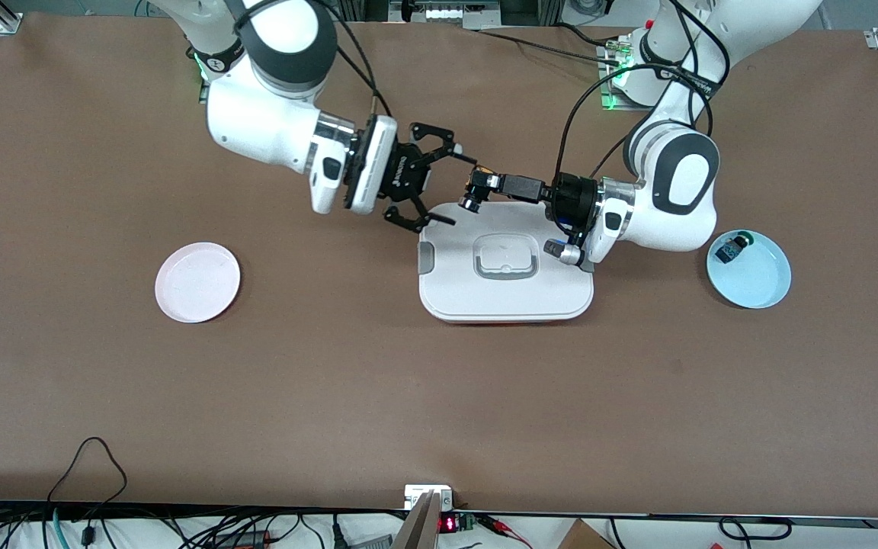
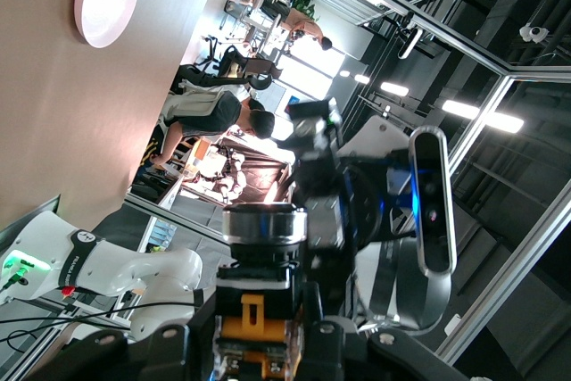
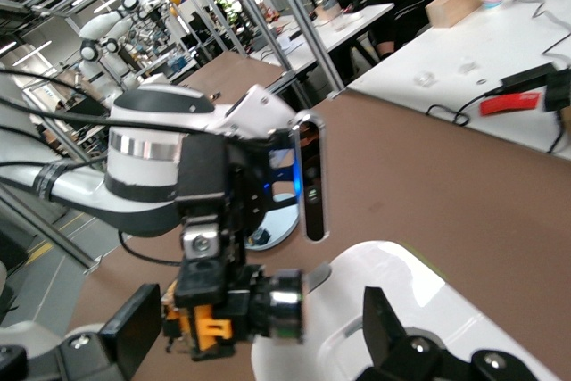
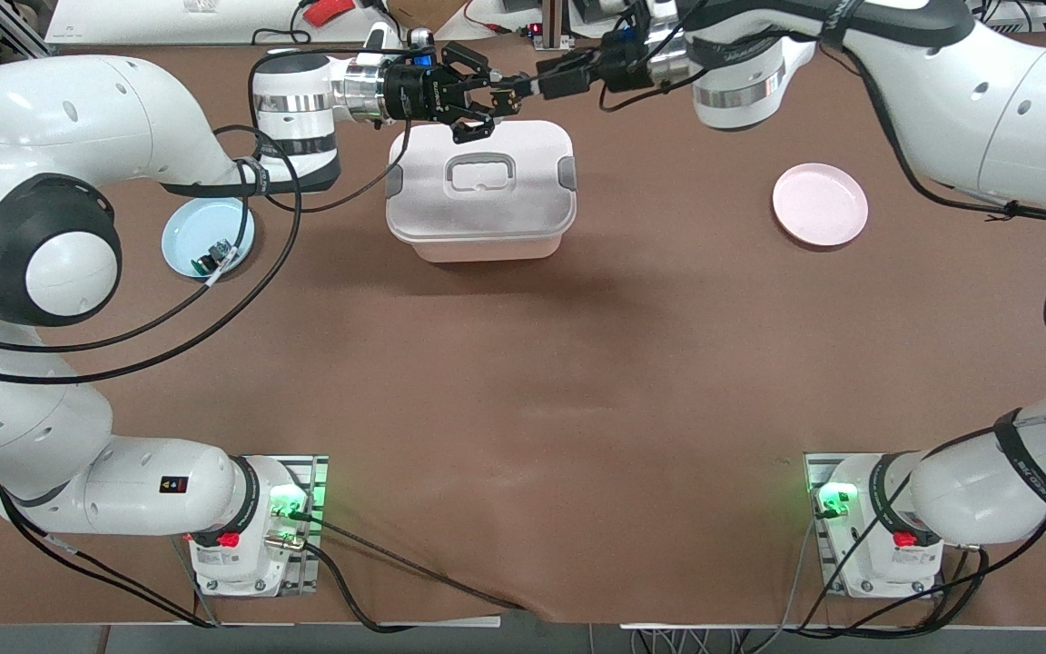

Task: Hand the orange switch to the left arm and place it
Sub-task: 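Open the right gripper and withdraw it while the left gripper carries switch, then lower the orange switch onto the light-blue plate with the left gripper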

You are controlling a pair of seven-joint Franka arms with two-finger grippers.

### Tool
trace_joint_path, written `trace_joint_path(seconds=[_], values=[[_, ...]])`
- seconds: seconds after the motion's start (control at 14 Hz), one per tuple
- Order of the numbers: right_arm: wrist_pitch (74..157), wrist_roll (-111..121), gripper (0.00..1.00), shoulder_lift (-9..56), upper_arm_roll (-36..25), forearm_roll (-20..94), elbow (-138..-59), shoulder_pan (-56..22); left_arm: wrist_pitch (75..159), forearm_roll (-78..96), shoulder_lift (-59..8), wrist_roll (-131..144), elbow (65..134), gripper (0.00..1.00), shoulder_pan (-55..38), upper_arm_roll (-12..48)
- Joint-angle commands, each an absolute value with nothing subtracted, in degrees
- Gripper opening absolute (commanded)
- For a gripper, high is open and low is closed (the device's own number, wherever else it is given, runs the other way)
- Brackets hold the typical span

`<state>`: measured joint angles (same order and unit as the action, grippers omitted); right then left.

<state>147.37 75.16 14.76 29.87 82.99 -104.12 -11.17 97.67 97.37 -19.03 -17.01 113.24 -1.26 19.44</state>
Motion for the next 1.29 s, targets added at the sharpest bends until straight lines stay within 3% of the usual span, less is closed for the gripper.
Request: trace_joint_path(seconds=[0.0,0.14,0.29,0.64,0.93,1.22], values=[[145.1,74.7,1.0,9.3,29.8,83.6,-107.8,-4.9,97.6,92.1,-18.8,-17.1,110.8,0.1,-0.5,19.3],[138.0,74.4,1.0,6.8,25.7,83.5,-110.5,-1.4,97.4,84.6,-18.7,-14.9,109.2,0.1,1.7,19.4],[128.9,73.4,1.0,4.9,17.5,81.3,-113.2,-1.2,95.2,75.0,-18.7,-14.7,107.0,0.1,3.9,19.4],[114.7,60.5,1.0,2.0,0.4,52.4,-112.6,-1.2,90.5,51.8,-18.8,-14.9,101.5,0.1,8.6,19.4],[108.6,40.5,1.0,-0.5,-5.0,27.2,-107.3,-1.6,87.1,29.0,-18.6,-15.7,95.3,0.1,10.7,19.6],[99.3,18.6,1.0,0.2,-5.4,7.8,-96.7,-4.9,86.1,10.1,-18.6,-29.1,93.1,0.1,11.9,19.4]])
